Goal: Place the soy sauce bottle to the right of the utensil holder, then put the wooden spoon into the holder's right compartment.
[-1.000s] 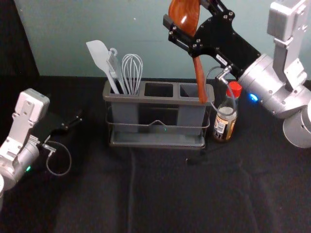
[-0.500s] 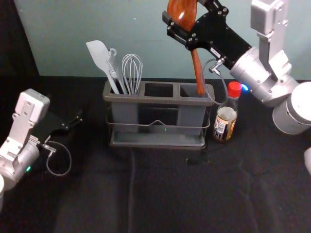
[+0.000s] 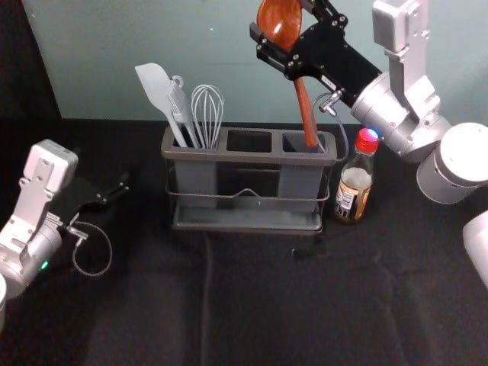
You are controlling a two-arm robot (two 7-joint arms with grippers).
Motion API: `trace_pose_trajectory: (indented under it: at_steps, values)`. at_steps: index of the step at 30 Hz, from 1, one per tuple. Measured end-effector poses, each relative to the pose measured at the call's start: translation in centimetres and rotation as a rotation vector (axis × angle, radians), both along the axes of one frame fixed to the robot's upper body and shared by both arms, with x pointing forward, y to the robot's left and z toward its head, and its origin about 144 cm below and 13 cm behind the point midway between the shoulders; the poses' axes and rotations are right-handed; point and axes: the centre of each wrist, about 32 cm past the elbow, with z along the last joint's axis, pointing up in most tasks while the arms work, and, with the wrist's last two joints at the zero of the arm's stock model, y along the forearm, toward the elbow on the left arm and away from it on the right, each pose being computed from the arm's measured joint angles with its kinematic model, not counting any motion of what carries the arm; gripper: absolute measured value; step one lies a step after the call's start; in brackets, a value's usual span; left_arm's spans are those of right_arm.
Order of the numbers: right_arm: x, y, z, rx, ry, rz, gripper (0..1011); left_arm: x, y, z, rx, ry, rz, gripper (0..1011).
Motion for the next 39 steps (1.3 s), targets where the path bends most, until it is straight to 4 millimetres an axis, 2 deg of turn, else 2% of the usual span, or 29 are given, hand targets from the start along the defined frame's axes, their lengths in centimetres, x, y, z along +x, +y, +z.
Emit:
trace_pose_trajectory:
  at_steps: [19,39]
  values:
    - [-0.2,-0.1,-1.5,0.000,0.034,-0.001,841,0.0,0.0,0.0,0.000,0.000,0.000,1005]
    - [-2.5,-2.1,-0.1,-0.013,0.109,0.004,841,0.0,0.0,0.0,0.000,0.000,0.000,1005]
